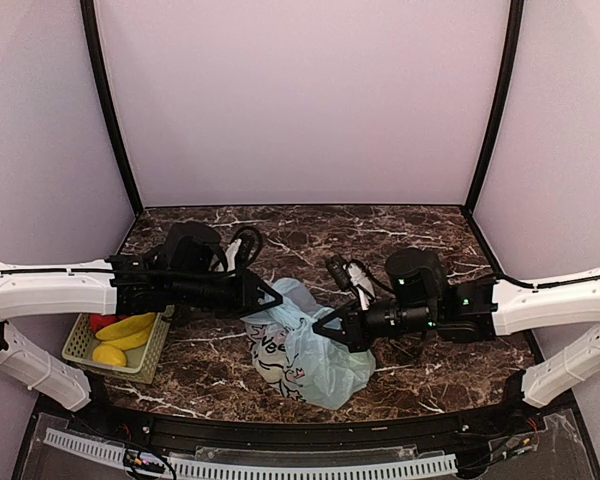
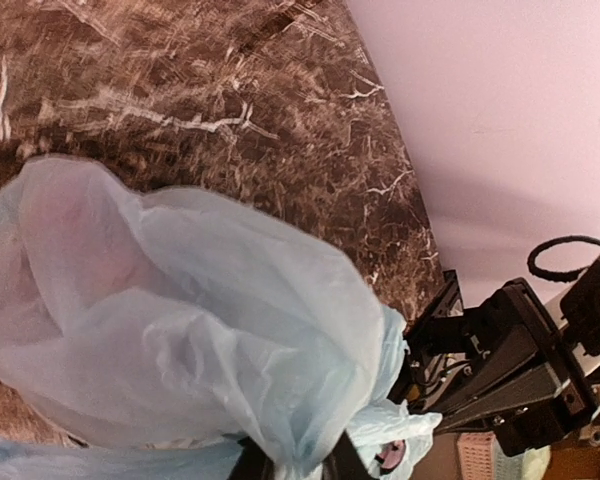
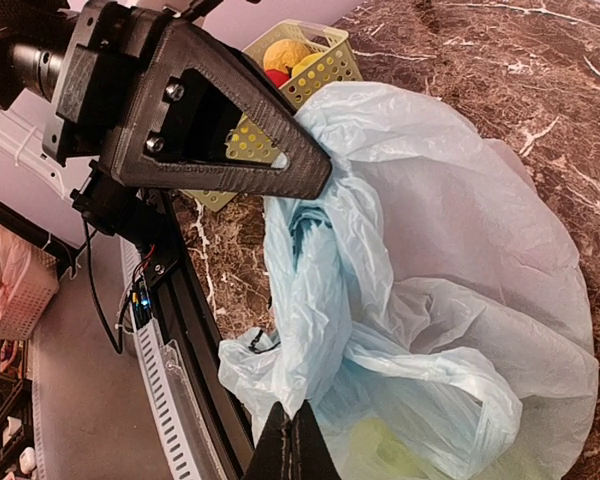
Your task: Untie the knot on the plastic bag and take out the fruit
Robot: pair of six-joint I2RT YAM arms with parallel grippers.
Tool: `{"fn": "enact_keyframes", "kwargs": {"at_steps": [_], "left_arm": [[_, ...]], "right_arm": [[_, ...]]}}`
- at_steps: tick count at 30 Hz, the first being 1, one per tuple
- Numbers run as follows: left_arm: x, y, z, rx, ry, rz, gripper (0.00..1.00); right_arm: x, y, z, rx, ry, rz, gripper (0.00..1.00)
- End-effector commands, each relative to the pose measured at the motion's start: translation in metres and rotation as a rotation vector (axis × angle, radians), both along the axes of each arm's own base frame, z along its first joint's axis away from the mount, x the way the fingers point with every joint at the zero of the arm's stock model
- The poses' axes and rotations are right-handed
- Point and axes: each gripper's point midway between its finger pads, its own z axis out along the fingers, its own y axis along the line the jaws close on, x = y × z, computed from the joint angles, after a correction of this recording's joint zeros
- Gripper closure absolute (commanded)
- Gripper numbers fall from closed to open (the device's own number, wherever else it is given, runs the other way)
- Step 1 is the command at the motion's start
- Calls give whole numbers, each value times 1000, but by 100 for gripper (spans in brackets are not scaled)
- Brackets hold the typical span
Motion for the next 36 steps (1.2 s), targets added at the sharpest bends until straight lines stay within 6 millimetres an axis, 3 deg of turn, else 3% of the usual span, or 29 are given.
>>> {"fn": "enact_keyframes", "kwargs": {"at_steps": [1,2,7,15,19,28,33,36], "left_arm": [[0,-1,2,-9,-17,-9,92],[-1,-1,2,-11,-19,-11,97],[-2,-2,4,-13,-30,-24,99],[-3,-2,6,-18,-36,-31,99],[-3,-1,5,-20,-35,-30,99],[-4,-1,6,-24,-36,-28,99],[-4,1,6,-23,-37,-25,99],[-4,1,4,-22,-34,-24,99]], "right_arm": [[1,0,15,29,-10,-26,96],[3,-2,18,31,-6,-44,91],[11,-5,33,49,15,-100,67],[26,7,34,18,54,-109,54],[30,17,24,-10,92,-76,68],[29,31,15,-35,114,-30,73],[29,33,11,-41,119,-25,97],[29,33,12,-37,116,-27,100]]}}
